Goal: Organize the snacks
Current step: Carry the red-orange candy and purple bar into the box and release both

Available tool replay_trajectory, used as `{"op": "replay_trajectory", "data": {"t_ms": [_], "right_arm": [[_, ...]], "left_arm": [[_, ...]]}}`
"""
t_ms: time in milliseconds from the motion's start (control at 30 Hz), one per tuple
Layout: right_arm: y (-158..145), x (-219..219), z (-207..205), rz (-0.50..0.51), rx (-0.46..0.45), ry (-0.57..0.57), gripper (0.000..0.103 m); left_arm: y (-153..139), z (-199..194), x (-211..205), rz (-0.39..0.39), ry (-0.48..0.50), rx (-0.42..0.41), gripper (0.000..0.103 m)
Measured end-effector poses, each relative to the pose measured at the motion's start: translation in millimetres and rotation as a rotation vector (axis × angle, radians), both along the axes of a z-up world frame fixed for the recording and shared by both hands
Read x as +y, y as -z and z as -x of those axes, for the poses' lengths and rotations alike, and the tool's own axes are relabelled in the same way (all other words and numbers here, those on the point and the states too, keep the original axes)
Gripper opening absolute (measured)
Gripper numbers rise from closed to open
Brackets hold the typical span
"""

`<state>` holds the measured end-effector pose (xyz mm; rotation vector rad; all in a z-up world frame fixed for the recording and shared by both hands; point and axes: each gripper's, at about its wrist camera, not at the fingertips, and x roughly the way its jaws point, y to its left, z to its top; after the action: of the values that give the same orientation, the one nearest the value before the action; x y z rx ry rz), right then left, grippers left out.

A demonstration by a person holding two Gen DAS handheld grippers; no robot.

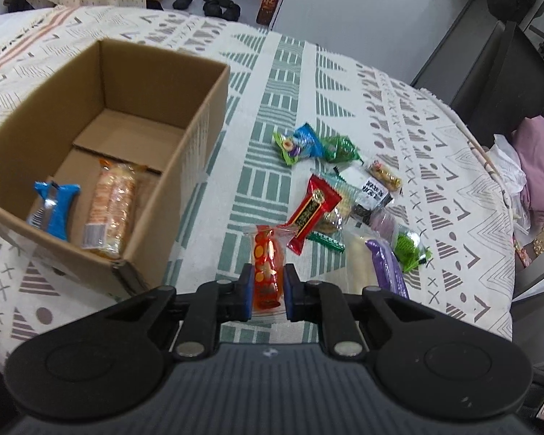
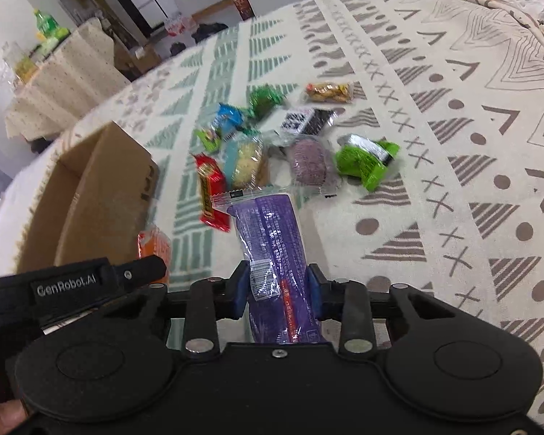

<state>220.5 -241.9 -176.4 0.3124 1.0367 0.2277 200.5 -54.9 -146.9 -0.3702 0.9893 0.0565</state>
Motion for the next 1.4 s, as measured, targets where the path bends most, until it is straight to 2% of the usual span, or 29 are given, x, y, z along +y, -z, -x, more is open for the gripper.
{"op": "replay_trajectory", "data": {"t_ms": [133, 433, 800, 1167, 1400], "right_arm": [[-10.0, 0.5, 3.2, -0.038, -0.049, -0.012, 0.032], [-21.8, -1.5, 7.6, -0.128, -0.089, -0.017, 0.032], [-33.5, 19.2, 2.7, -0.172, -0.132, -0.047, 0.032], [-40.8, 45.1, -8.3, -0.206, -0.160, -0.058, 0.032], [-46.4, 70.6, -16.1, -0.219, -0.164, -0.099, 0.032]], "left_arm": [[-13.6, 4.6, 2.9, -0.015, -0.014, -0.023, 0.015], [-42.2, 14.9, 18.1, -0.034, -0.049, -0.078, 0.015], [-68.1, 17.0, 45.4, -0.034, -0.094, -0.134, 0.015], [-68.5, 15.0, 98.3, -0.035, -0.196, -0.137, 0.015], [-56.8, 9.9, 130.2, -0.010, -0.243, -0.115, 0.015]]}}
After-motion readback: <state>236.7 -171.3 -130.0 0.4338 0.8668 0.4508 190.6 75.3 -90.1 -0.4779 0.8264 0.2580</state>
